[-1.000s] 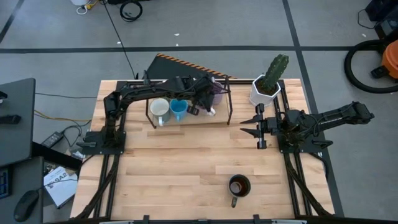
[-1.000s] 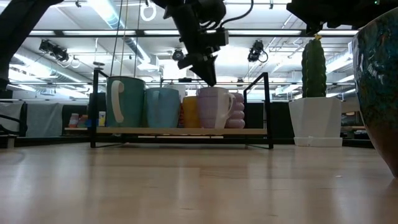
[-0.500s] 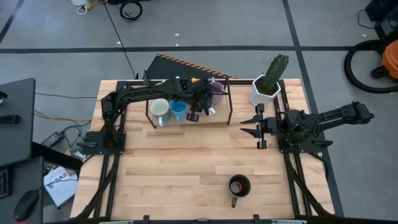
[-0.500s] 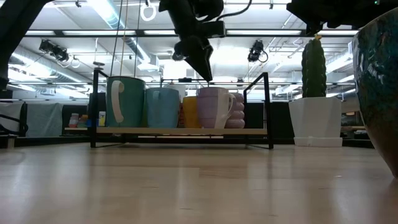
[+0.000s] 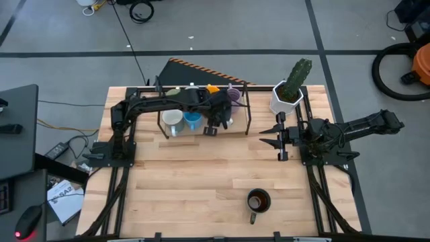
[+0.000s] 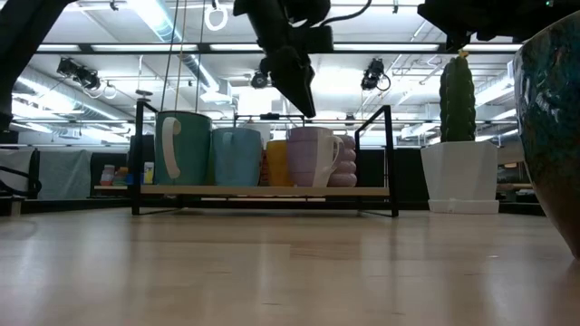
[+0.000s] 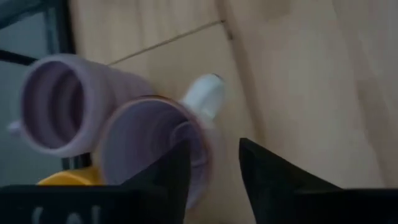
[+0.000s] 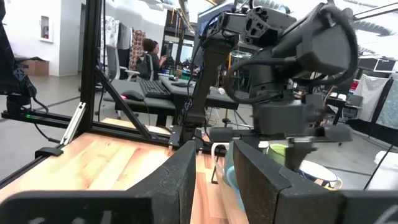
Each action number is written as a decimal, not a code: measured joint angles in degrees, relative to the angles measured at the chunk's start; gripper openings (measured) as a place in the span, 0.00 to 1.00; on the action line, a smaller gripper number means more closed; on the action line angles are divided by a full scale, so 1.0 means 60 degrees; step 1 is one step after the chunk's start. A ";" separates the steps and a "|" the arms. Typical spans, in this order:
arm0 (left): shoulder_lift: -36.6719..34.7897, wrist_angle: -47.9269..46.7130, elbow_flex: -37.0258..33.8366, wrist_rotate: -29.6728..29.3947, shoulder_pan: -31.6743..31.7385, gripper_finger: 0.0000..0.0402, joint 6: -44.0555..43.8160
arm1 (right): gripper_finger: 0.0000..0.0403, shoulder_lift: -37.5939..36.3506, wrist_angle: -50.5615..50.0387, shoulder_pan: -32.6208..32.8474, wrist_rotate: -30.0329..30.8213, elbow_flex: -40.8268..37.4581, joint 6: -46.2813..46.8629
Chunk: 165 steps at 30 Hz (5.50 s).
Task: Place coffee mugs
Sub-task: Put the purple white mug on the shelf, then put the brown patterned mug on the shelf
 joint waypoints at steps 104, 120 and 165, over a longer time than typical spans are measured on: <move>0.0320 0.0732 0.0402 -0.2110 -0.0808 0.33 -0.2811 | 0.28 0.0088 0.0080 0.0000 -0.0004 0.0000 -0.0004; 0.0804 0.1441 -0.0266 -0.2204 -0.1275 0.33 -0.2758 | 0.28 0.0114 0.0172 0.0000 -0.0006 0.0004 -0.0004; 0.0579 -0.1324 -0.0181 -0.2098 -0.2843 0.33 -0.4618 | 0.28 0.0407 -0.1596 0.0093 -0.0165 0.0605 0.0882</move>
